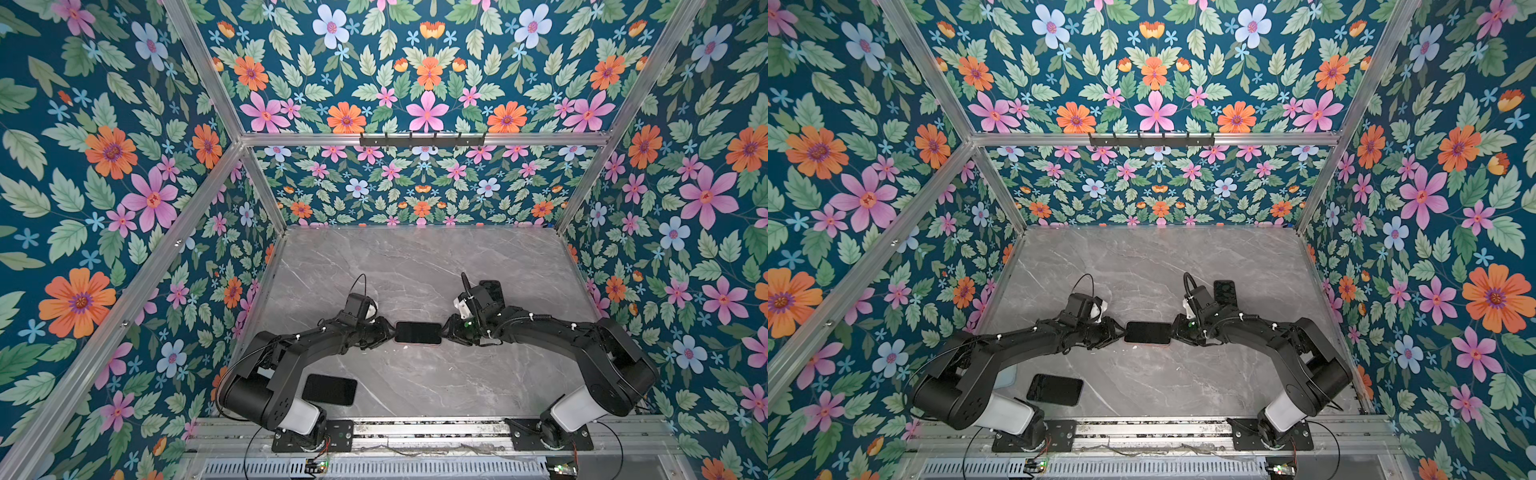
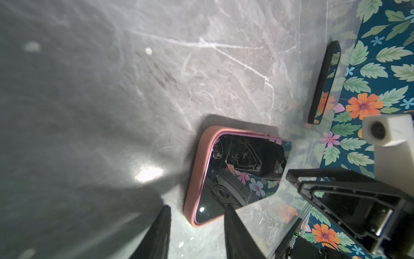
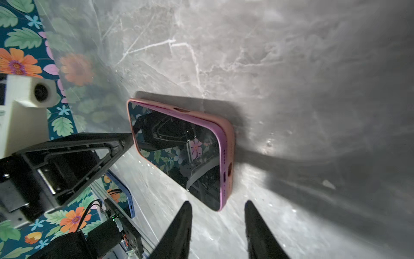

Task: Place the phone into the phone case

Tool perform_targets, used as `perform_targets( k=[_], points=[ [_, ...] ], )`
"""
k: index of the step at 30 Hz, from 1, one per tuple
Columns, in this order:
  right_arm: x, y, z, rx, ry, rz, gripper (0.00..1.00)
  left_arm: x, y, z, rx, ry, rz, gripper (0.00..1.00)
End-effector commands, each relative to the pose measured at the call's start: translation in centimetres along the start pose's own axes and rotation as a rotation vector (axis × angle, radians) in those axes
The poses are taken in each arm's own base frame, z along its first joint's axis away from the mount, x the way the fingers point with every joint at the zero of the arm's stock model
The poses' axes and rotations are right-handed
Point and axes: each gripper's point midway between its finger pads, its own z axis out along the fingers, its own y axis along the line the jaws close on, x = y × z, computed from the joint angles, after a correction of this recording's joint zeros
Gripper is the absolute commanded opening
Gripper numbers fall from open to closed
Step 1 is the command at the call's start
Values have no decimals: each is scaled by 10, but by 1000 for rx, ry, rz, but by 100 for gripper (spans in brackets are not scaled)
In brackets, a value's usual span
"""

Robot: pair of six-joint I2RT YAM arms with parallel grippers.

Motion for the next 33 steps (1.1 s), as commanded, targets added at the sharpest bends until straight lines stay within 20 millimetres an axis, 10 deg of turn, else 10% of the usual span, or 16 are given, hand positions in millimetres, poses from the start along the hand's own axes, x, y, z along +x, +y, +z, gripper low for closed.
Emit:
perform_targets(
  k=[1, 33],
  points=[
    [4, -4, 3, 40, 13, -5, 38, -1, -5, 3, 26, 7, 28, 42],
    [13, 19, 28, -5, 66, -29, 22, -2, -2, 14, 32, 20, 13, 20]
  ],
)
